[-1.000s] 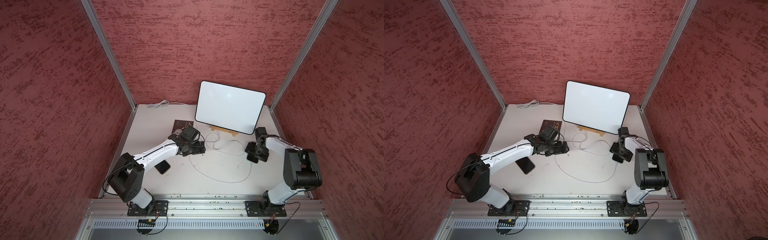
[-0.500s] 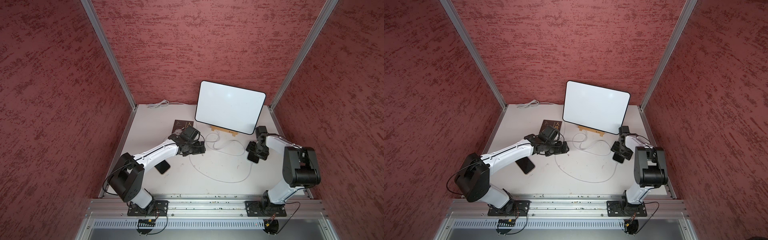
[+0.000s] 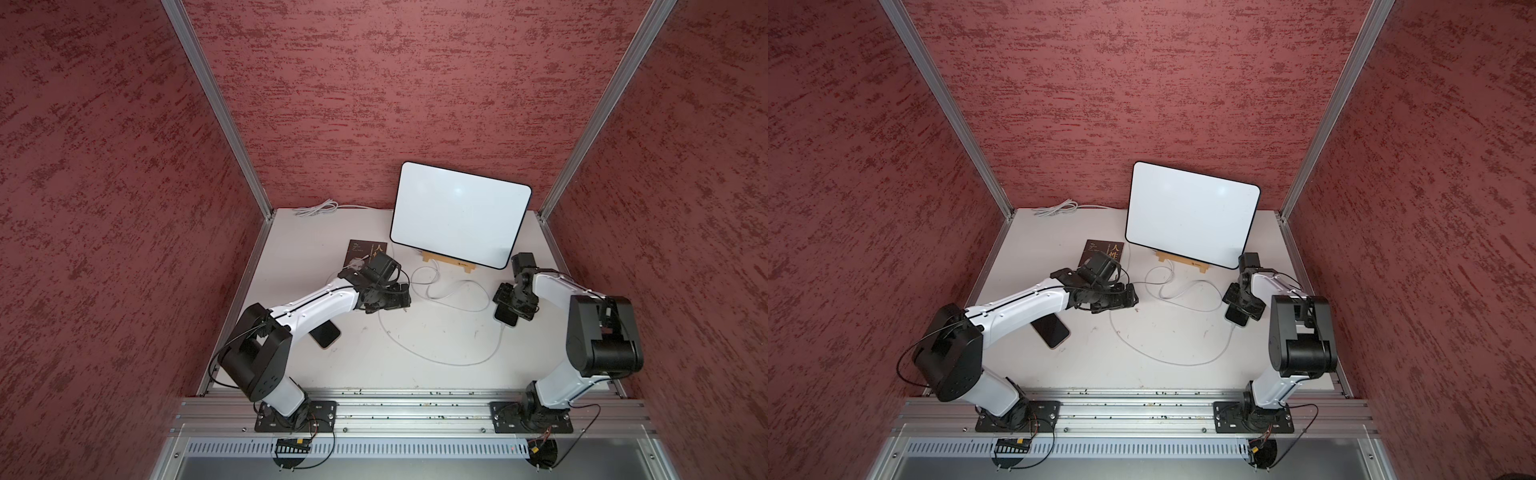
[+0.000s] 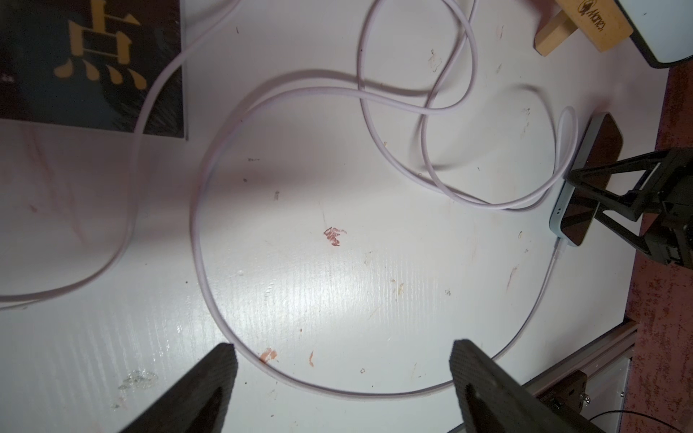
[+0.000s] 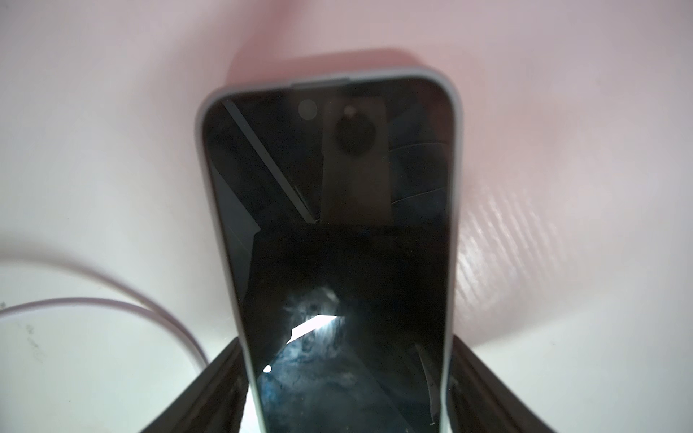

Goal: Unplug the charging cable from the phone
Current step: Pick up the phone at the center of the board.

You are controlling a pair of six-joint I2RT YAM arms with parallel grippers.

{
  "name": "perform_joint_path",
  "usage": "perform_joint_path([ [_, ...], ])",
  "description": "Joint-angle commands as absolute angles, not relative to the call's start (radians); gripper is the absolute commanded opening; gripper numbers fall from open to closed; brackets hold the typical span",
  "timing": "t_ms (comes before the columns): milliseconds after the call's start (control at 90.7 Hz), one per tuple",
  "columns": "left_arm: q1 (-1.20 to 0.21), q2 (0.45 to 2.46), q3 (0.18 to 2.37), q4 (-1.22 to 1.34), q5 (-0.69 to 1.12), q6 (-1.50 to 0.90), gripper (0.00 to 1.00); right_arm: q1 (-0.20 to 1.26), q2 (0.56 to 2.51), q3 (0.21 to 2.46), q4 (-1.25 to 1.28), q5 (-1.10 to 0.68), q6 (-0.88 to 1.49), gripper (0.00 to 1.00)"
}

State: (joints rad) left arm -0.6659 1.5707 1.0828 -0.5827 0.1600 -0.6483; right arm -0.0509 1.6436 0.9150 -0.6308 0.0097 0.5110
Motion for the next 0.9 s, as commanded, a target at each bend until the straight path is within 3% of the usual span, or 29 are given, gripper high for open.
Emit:
perform_joint_path([
  [0, -0.659, 1.582, 1.096, -0.579, 0.172, -0.653, 0.94, -0.058, 1.611, 0.885, -0.614, -0.080, 0.513, 0.53],
  [893, -0.741, 1.611, 1.228, -0.495, 0.207, -0.634, 0.90, -0.040, 1.231, 1.015, -0.818, -0.088, 0.562, 0.46],
])
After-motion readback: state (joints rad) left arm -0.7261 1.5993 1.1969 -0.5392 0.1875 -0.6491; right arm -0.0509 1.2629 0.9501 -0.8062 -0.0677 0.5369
